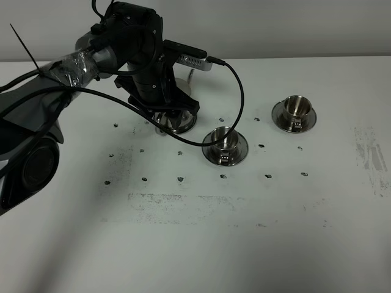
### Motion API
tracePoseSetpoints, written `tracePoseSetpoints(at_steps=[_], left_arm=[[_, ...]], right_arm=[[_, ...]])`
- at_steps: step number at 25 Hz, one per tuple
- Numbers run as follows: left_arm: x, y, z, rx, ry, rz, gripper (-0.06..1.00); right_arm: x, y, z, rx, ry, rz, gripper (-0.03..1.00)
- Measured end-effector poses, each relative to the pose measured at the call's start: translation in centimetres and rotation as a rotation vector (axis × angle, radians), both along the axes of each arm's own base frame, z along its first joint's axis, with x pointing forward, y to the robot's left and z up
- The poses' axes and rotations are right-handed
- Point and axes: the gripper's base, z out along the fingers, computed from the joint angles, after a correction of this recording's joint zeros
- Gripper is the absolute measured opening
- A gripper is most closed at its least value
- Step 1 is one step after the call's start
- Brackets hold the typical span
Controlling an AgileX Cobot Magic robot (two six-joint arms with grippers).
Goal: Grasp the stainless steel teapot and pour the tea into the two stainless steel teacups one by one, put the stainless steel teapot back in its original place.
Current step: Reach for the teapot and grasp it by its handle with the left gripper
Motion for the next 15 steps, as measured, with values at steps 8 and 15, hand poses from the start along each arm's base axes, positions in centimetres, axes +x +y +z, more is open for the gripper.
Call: tracePoseSetpoints(at_steps=[8,15], left_arm=[[0.0,0.0,0.0,0.002,-0.002,-0.021,0.55],[-0.01,0.0,0.0,0.005,-0.002,-0.042,0.52]], right_arm=[[0.0,0.0,0.0,0.0,0.0,0.0,0.5],[0.0,0.0,0.0,0.0,0.0,0.0,0.5]])
